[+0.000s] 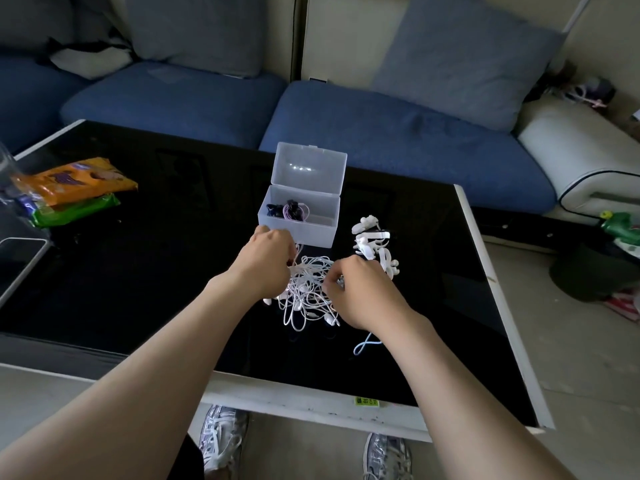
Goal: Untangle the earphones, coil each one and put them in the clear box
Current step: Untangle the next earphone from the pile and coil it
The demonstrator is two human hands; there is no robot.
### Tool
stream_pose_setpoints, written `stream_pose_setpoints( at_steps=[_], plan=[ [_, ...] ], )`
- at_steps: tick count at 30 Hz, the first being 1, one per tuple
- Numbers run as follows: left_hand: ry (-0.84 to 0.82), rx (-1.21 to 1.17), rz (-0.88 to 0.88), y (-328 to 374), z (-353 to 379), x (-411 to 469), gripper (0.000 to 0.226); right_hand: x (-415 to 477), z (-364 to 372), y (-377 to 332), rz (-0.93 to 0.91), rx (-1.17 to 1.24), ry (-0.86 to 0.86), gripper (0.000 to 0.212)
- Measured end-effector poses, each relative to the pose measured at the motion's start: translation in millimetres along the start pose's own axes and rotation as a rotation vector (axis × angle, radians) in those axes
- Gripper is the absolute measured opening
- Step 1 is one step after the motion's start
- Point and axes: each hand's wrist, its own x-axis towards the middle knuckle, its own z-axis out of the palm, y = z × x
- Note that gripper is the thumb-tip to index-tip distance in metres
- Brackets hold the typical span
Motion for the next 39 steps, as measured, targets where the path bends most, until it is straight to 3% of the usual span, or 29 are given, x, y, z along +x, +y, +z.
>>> stream_pose_setpoints(
  at_steps=[5,8,11,17,19,22,25,29,31,32,33,36,39],
  plan=[
    [-0.061,0.032,-0.050,-7,4,9,0.019,6,2,-5,0.001,-0.005,-0.017,0.025],
    [-0.090,0.062,-0.062,-13,9,18,0.010,12,3,-8,-0.034,-0.166,0.035,0.032],
    [-0.085,0.043,-0.070,-16,9,24,0.021,17,2,-11,-0.052,-0.212,0.117,0.025],
    [-0.180,-0.031,-0.085,-12,6,21,0.039,16,2,-17,-0.148,-0.265,0.105,0.017],
    [-0.227,-0.041,-0.088,-10,5,20,0.041,11,-2,-18,-0.186,-0.184,0.009,0.020],
    [-0.258,-0.085,-0.113,-8,6,20,0.024,6,-5,-20,-0.160,-0.017,-0.142,0.018],
    [-0.265,-0.147,-0.152,-4,4,19,0.022,6,-3,-18,-0.098,0.026,-0.280,0.030],
    [-0.289,-0.228,-0.201,-3,1,18,0.026,11,-1,-6,-0.015,0.055,-0.354,0.036],
    [-0.338,-0.160,-0.192,-3,-4,11,0.033,11,-1,1,0.041,0.138,-0.372,0.048],
    [-0.366,-0.252,-0.297,0,-5,11,0.027,11,-2,4,0.075,0.204,-0.378,0.055],
    [-0.394,-0.253,-0.280,0,-6,11,0.023,12,-3,6,0.104,0.264,-0.382,0.057],
    [-0.510,-0.109,-0.320,5,-9,12,0.031,15,-3,9,0.149,0.347,-0.356,0.043],
    [-0.461,-0.057,-0.271,11,-12,10,0.033,17,-2,8,0.164,0.398,-0.345,0.029]
  ],
)
